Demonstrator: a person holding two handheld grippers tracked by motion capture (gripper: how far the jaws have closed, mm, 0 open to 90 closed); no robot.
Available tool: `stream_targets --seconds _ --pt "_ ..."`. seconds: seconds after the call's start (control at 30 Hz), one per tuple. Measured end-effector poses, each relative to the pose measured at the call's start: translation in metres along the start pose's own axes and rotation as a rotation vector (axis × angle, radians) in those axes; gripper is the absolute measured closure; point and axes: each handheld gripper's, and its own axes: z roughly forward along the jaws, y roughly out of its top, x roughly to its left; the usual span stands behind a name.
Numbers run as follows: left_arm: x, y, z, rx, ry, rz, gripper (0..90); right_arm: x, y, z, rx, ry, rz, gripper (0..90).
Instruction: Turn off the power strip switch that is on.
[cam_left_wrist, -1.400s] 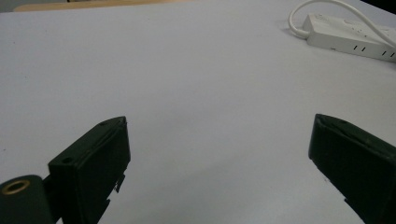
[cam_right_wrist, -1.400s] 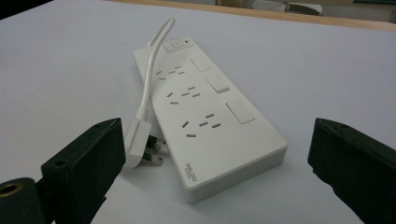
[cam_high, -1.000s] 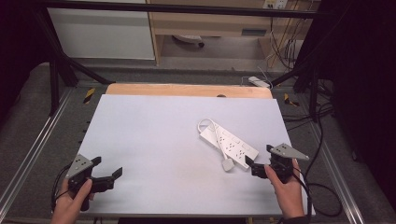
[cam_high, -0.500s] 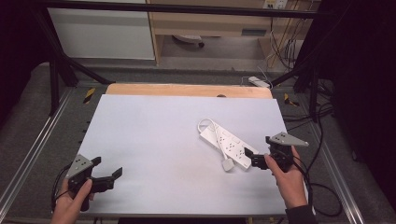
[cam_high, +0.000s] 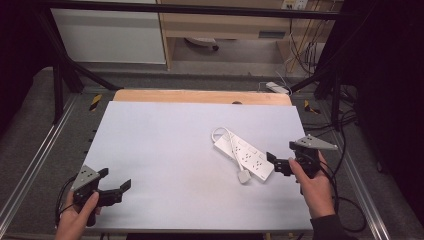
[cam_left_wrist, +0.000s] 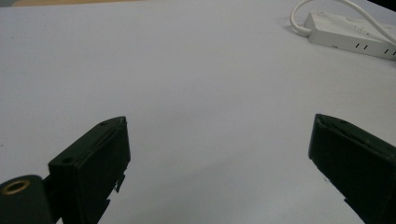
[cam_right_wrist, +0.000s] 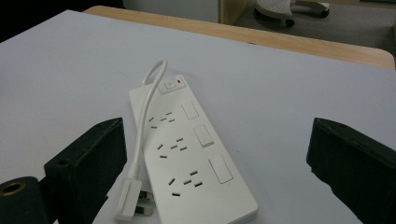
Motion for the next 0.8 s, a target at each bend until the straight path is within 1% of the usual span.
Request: stream_targets --seconds 0.33,0.47,0.73,0.8 --pt "0.0 0.0 0.0 -0.001 -0.002 0.0 5.4 -0.004 0.008 0.005 0.006 -0.008 -0.003 5.4" --pt "0.0 0.0 0.0 0.002 -0.003 0.003 5.4 -0.006 0.01 0.008 0.004 -0.007 0.005 5.6" --pt "0.0 0.0 0.0 0.002 -0.004 0.004 5.4 -0.006 0.015 0.012 0.007 -0.012 -0.003 5.7" --pt "0.0 0.0 0.0 0.002 -0.004 0.004 5.5 -0.006 0.016 0.013 0.008 -0.012 -0.012 5.8"
